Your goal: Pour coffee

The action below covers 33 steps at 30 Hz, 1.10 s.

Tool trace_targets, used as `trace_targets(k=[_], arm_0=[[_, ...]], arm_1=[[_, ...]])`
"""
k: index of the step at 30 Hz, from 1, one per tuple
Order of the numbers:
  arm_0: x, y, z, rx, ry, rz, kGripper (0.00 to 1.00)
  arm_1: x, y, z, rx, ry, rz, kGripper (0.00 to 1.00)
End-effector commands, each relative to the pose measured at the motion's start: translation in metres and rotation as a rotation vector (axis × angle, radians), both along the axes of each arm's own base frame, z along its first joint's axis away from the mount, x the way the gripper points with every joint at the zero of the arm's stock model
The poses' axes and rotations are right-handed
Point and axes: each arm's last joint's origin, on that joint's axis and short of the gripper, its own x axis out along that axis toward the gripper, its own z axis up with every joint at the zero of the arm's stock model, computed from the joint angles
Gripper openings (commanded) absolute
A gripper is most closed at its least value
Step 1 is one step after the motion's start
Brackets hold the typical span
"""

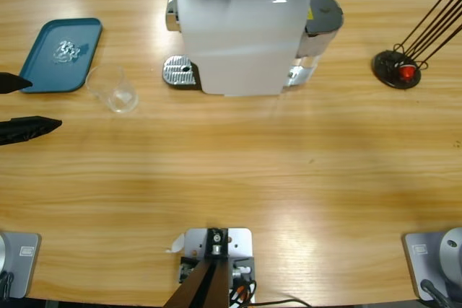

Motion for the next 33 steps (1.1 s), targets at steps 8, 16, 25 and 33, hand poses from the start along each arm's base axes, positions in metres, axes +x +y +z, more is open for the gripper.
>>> trace_targets(k=[8, 16, 25, 33], arm_0=[[-0.002, 0.000, -0.012, 0.002, 0.040, 0.001, 0.904], [-0.002, 0.000, -0.014, 0.006, 0.047, 0.002, 0.904], [-0.002, 0.000, -0.014, 0.006, 0.046, 0.001, 0.904], [-0.001, 0.000, -0.014, 0.007, 0.048, 0.001, 0.904]], arm_1=[[0.008, 0.010, 0.021, 0.002, -0.075, -0.093, 0.996], [-0.012, 0.047, -0.004, -0.110, -0.073, -0.109, 0.996], [-0.015, 0.042, -0.005, -0.126, -0.075, -0.130, 0.996], [-0.019, 0.039, -0.021, -0.159, -0.035, -0.124, 0.996]])
